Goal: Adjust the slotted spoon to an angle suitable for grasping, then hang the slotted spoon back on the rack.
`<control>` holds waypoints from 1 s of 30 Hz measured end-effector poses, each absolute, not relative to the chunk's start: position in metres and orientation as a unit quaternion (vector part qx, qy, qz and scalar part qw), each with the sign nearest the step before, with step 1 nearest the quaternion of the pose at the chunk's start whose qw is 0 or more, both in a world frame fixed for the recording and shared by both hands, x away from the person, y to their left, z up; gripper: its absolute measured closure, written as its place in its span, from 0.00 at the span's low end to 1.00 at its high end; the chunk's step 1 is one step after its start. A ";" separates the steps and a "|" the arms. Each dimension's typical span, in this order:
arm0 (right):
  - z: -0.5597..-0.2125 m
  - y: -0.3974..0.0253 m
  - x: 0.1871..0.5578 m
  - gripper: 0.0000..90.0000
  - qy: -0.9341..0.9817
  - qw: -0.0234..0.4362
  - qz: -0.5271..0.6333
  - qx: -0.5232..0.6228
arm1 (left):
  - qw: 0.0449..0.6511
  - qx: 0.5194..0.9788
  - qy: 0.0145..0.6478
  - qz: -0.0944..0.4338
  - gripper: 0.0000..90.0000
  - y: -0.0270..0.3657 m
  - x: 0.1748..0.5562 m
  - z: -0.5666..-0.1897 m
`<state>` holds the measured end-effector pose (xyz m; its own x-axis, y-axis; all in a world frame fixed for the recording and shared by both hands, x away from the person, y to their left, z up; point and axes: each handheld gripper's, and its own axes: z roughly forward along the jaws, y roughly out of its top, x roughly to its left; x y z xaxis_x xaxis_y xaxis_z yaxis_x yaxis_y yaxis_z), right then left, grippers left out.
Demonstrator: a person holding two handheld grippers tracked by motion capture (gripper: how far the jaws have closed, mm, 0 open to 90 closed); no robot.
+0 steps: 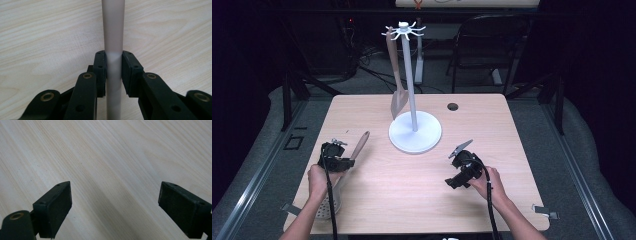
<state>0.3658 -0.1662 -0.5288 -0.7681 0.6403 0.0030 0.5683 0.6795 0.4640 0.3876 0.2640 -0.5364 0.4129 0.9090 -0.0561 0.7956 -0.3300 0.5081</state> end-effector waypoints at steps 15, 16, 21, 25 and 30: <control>-0.528 -0.164 0.365 0.13 0.915 0.080 0.225 0.326 | 0.274 0.796 0.522 0.140 0.84 0.269 0.379 -0.523; -0.528 -0.165 0.366 0.13 0.915 0.079 0.225 0.327 | 0.274 0.798 0.518 0.142 0.84 0.270 0.378 -0.521; -0.526 -0.166 0.365 0.13 0.914 0.082 0.225 0.328 | 0.296 0.792 0.511 0.159 0.84 0.270 0.375 -0.515; -0.527 -0.167 0.365 0.13 0.913 0.082 0.226 0.329 | 0.303 0.792 0.504 0.164 0.84 0.269 0.374 -0.510; -0.527 -0.166 0.365 0.13 0.911 0.080 0.231 0.332 | 0.315 0.788 0.496 0.181 0.84 0.266 0.372 -0.505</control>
